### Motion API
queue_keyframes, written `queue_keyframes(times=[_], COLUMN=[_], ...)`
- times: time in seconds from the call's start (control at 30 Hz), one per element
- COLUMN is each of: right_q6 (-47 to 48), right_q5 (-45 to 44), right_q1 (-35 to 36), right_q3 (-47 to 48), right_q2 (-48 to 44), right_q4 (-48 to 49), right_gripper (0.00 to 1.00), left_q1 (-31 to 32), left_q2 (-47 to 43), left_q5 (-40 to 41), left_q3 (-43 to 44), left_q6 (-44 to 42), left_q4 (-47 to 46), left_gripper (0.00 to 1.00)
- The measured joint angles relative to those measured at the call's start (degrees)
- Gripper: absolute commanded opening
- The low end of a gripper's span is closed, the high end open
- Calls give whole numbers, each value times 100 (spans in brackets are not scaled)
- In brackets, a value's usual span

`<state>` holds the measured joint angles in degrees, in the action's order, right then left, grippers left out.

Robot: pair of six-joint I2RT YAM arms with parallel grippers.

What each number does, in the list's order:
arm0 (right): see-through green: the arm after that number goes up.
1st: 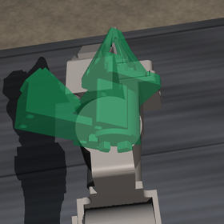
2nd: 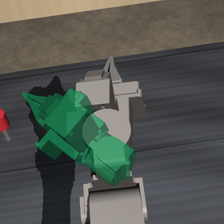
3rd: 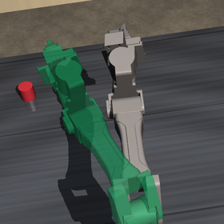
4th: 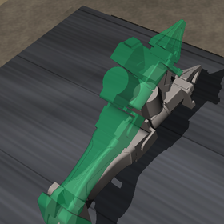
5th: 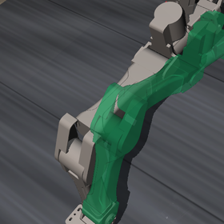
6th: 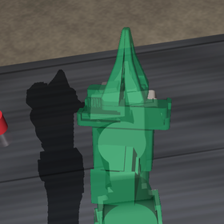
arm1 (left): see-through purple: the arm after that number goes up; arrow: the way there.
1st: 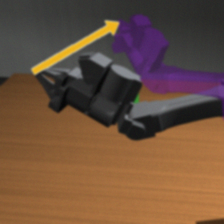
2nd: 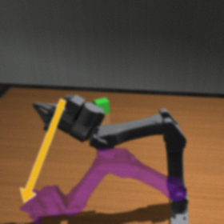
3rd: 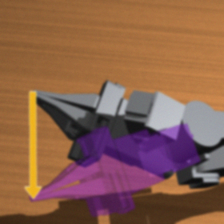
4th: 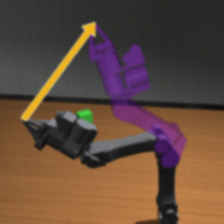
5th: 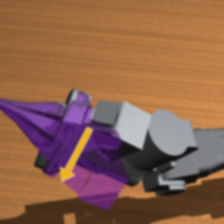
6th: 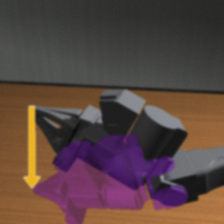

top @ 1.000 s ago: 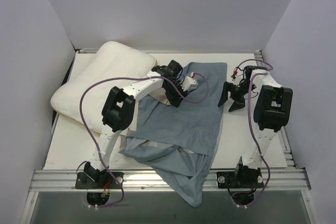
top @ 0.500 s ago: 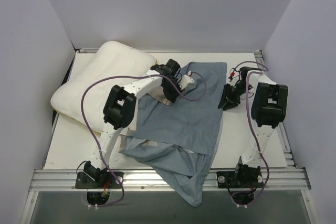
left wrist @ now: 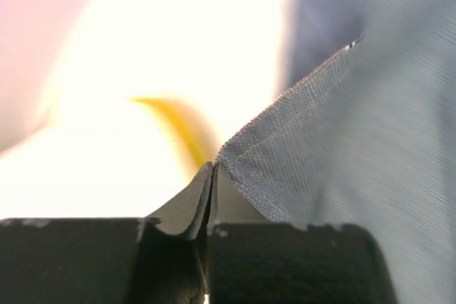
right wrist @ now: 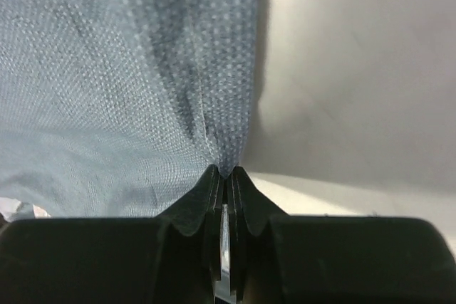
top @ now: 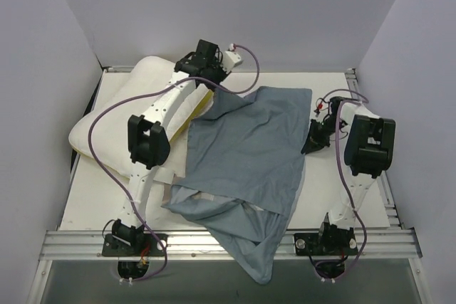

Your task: Put the pillow into the pillowcase

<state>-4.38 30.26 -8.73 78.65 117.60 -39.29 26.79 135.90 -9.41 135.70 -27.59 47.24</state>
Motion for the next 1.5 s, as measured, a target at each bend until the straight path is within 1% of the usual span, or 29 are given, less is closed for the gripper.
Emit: queue_keyframes(times=[0.1, 0.13, 0.17, 0.2, 0.23, 0.27, 0.3, 0.33, 0.37, 0.47, 0.57, 0.67, 0.8, 0.9, 0.93, 1.0, 1.03, 1.13, 1.27, 1.3, 1.33, 1.37, 1.43, 1.5], right_q6=[280, 448, 667, 855, 1047, 1222, 1388, 1582, 1716, 2109, 2531, 3047, 3547, 3707, 3810, 3755, 3748, 3648, 3504, 3482, 3467, 3464, 3397, 3353], right_q5=[-37, -37, -39, -46, -66, -101, -140, -197, -251, -439, -654, -811, -1003, -1215, -1473, -1698, -1856, -2321, -3200, -3366, -3545, -3694, -3917, -4065], right_q1=[-153, -199, -216, -184, -116, -22, 79, 181, 271, 658, 1137, 1757, 2420, 2767, 2844, 2959, 2988, 2979, 2702, 2557, 2367, 2151, 1556, 1036], right_q3=[-396, -496, -568, -581, -579, -573, -533, -424, -269, 525, 1434, 2291, 3084, 3392, 3499, 3724, 3832, 4157, 4588, 4658, 4684, 4671, 4660, 4662], right_q2=[-326, -444, -584, -688, -796, -914, -1021, -1102, -1158, -1176, -977, -402, 745, 1582, 1784, 1893, 1958, 2146, 2378, 2424, 2448, 2448, 2444, 2444], right_q4=[-101, -179, -310, -444, -546, -619, -695, -793, -824, -761, -595, -365, -205, -133, -125, -59, -50, -120, -184, -201, -197, -201, -282, -389], right_gripper=[0, 5, 28, 44, 57, 80, 85, 93, 95, 96, 96, 97, 97, 94, 91, 87, 82, 77, 75, 76, 74, 75, 72, 74], left_q1=[-306, -382, -437, -463, -466, -444, -420, -378, -350, -289, -345, -533, -813, -898, -918, -962, -1003, -1248, -1569, -1604, -1609, -1606, -1589, -1582], left_q2=[195, 291, 389, 476, 562, 673, 741, 774, 772, 531, 52, -686, -2041, -3147, -3460, -3971, -4164, -4476, -4538, -4538, -4538, -4535, -4529, -4494], left_q5=[603, 769, 922, 1106, 1272, 1473, 1602, 1775, 1878, 1923, 1665, 1246, 831, 614, 531, 337, 249, 4, -170, -201, -245, -317, -479, -673], left_q3=[748, 933, 1043, 1084, 1088, 1086, 1069, 918, 734, -28, -782, -1364, -2087, -2658, -2841, -3189, -3353, -3783, -4380, -4535, -4645, -4721, -4782, -4782], left_q6=[39, 22, -22, -79, -144, -160, -160, -140, -76, 190, 597, 1075, 1534, 1672, 1690, 1692, 1694, 1690, 1563, 1482, 1416, 1325, 1161, 1008], left_q4=[-730, -981, -1224, -1432, -1609, -1762, -1816, -1869, -1871, -1856, -1580, -1263, -1040, -990, -933, -868, -807, -647, -367, -240, -138, 4, 286, 496], left_gripper=[0, 9, 25, 61, 72, 80, 97, 97, 97, 97, 98, 97, 97, 97, 97, 97, 97, 97, 98, 98, 97, 97, 97, 97])
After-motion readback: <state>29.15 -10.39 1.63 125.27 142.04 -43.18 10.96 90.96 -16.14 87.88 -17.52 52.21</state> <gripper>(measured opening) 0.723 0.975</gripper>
